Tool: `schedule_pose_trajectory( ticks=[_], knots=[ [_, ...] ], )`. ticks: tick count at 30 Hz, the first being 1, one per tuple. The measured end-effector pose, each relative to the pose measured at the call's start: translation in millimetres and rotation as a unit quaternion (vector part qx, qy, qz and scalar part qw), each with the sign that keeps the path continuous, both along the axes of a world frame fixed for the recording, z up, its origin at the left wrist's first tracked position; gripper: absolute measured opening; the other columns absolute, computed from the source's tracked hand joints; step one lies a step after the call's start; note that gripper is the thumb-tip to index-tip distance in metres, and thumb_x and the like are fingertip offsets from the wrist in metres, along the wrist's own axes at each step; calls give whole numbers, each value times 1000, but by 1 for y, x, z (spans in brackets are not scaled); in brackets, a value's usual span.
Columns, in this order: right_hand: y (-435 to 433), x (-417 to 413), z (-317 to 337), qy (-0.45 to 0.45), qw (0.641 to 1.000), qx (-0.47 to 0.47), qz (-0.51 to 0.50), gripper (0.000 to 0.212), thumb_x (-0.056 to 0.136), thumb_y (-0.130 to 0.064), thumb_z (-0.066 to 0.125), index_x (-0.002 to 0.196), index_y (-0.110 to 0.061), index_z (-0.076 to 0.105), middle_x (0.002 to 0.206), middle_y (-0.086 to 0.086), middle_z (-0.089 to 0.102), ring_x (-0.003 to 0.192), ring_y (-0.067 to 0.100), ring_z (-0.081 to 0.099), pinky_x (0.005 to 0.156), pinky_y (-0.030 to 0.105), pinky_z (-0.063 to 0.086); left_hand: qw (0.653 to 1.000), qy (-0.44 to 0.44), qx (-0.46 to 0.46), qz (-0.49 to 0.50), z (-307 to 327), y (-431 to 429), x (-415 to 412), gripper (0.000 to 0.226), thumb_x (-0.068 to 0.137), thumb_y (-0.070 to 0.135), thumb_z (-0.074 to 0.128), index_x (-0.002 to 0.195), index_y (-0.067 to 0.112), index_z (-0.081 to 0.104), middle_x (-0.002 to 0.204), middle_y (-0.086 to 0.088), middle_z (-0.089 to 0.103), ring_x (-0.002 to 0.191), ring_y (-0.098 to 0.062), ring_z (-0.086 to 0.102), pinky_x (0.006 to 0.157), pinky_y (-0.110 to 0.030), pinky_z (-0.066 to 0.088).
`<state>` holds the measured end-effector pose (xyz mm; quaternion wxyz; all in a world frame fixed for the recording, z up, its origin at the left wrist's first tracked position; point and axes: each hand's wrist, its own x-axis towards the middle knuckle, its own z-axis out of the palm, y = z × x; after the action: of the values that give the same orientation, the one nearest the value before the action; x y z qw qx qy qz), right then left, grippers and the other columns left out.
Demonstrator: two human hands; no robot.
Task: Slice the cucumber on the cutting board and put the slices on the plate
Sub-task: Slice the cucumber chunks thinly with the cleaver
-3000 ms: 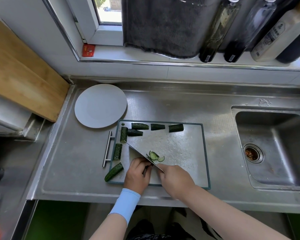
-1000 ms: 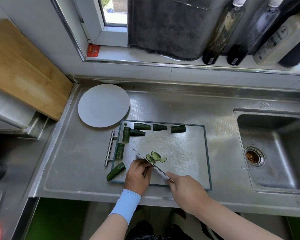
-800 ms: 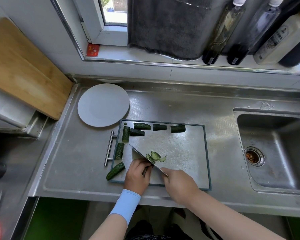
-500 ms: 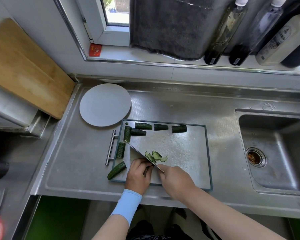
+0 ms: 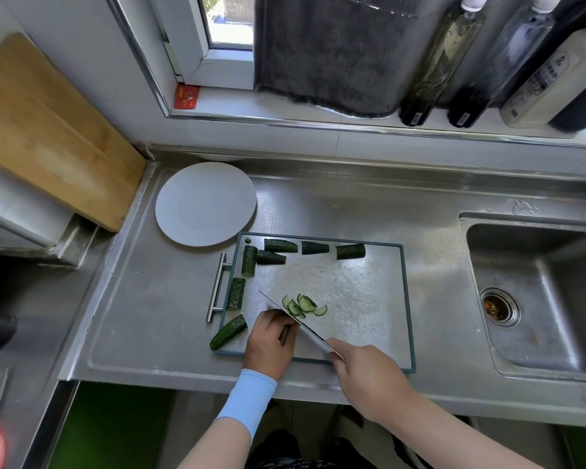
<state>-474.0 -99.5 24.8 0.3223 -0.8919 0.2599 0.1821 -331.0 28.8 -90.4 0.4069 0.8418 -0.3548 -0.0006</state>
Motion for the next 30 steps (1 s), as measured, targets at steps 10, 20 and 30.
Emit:
schedule_pose_trajectory(
  ticks=[10,20,30],
  knots=[
    [2,14,-8,27,999,20,-16,22,104,-26,35,102,-28,57,73,-1,61,67,22,55,61,33,42,1000,0,-3,2,-2,0,-1,19,70,-2,81,84,7,71,89,-6,66,89,-19,59,86,-11,40],
    [4,38,-16,17,1000,13,-2,24,102,-26,36,107,-27,60,76,-2,58,70,22,53,63,33,43,1000,-7,-11,-10,-2,3,-2,10,77,3,73,88,5,71,90,-5,65,91,-19,59,87,-13,41],
    [2,14,-5,-13,1000,2,9,24,105,-30,35,111,-28,58,72,-2,62,65,18,55,64,34,47,1000,11,-4,0,-2,4,-3,13,76,4,73,88,7,71,93,-6,65,91,-17,57,91,-7,36]
  ],
)
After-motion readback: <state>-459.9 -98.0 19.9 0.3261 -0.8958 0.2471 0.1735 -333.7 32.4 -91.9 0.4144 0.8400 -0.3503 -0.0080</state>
